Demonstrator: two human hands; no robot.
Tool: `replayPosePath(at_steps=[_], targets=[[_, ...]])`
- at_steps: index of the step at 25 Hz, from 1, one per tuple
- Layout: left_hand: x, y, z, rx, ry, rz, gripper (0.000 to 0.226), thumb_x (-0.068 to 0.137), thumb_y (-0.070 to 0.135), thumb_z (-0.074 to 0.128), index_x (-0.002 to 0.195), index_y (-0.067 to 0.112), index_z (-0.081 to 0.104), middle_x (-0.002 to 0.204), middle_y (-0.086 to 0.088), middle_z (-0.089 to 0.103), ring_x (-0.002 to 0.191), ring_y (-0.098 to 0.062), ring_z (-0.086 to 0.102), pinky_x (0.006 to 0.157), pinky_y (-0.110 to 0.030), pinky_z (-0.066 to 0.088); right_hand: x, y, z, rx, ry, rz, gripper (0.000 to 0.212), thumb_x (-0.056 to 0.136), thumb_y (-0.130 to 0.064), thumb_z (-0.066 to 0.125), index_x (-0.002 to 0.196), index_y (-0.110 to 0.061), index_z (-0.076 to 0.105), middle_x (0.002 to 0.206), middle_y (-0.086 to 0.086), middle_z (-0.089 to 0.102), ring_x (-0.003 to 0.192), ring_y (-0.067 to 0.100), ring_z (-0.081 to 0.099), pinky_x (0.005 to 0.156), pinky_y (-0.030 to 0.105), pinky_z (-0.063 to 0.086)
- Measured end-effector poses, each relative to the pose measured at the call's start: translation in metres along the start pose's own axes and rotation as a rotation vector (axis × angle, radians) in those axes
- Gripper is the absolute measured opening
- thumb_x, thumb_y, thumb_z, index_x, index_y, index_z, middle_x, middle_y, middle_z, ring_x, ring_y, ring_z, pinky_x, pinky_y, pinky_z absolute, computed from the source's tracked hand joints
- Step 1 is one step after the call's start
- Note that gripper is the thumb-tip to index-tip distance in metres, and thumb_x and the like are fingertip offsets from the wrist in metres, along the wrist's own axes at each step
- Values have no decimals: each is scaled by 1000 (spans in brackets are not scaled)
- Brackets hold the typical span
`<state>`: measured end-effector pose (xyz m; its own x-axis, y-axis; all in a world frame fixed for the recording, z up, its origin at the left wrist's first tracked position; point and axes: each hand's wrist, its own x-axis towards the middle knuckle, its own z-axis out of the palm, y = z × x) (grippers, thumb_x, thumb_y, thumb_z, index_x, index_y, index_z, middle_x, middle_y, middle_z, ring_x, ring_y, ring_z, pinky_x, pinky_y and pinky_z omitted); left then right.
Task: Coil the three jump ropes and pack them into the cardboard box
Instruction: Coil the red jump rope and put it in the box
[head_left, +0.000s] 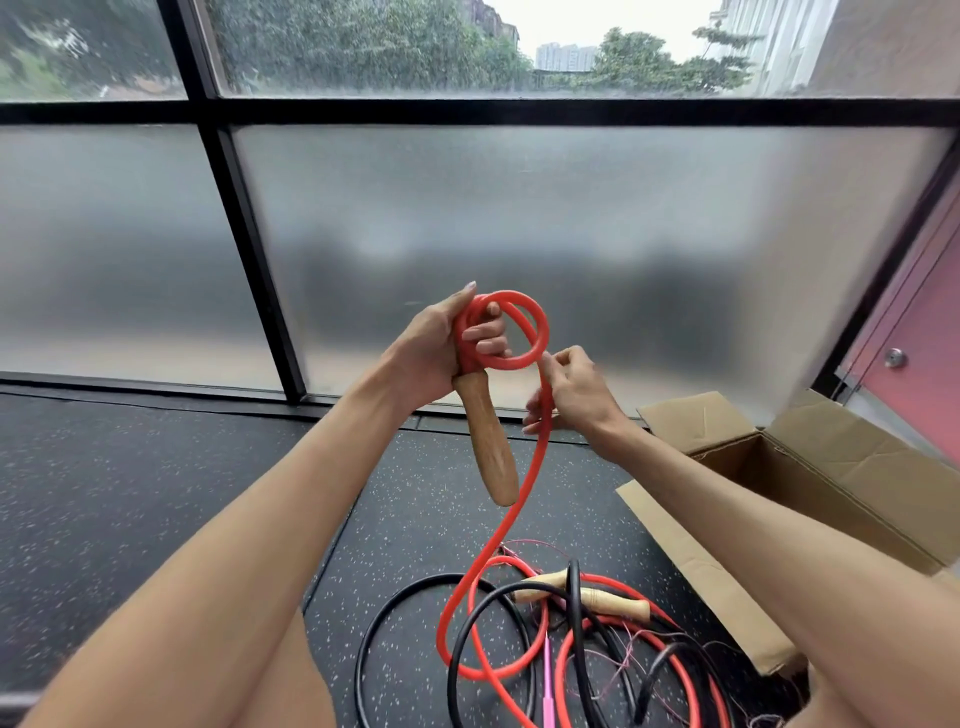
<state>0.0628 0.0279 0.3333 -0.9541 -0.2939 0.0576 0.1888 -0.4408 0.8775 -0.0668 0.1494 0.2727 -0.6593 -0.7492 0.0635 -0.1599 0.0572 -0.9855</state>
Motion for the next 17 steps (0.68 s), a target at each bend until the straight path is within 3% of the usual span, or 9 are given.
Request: replayPosePath(at_steps=[3,5,8,10,13,17], targets=[[0,7,-3,-123,175,137,37,108,28,34,83,6,51,53,1,42,51,-17,52,68,-30,52,-13,9,5,18,-250,233,27,107,-33,40,114,-7,40,83,22,65,69,34,70,64,52,61],[0,9,-7,-214,276,218,34,108,22,38,82,4,53,54,-2,45,50,-17,55,63,-32,58,-17,8,7,24,-368,292,29,106,-32,42,111,-4,44,96,25,64,82,39,70,78,58,59],[3,11,-18,-330,317,260,36,107,21,38,80,4,54,51,3,36,38,-11,41,56,-27,53,-20,6,5,26,-514,329,30,105,-30,48,117,-3,50,110,25,63,100,42,69,87,58,56],[4,14,-25,-282,318,271,40,107,26,35,79,6,55,50,6,30,37,-10,32,55,-27,48,-25,12,7,-3,-602,372,29,103,-23,52,123,-4,48,111,26,62,105,44,68,93,61,53],[3,19,-27,-116,319,261,44,105,31,28,85,3,56,57,1,36,43,-12,35,57,-26,40,-31,23,13,-20,-684,433,17,104,-17,50,117,-10,44,109,27,66,107,47,67,98,63,49],[10,21,-33,130,369,294,38,108,26,29,90,3,54,64,-5,50,51,-16,48,51,-26,42,-29,23,14,38,-567,420,17,104,-23,51,108,-8,45,97,25,64,91,40,69,93,63,52]])
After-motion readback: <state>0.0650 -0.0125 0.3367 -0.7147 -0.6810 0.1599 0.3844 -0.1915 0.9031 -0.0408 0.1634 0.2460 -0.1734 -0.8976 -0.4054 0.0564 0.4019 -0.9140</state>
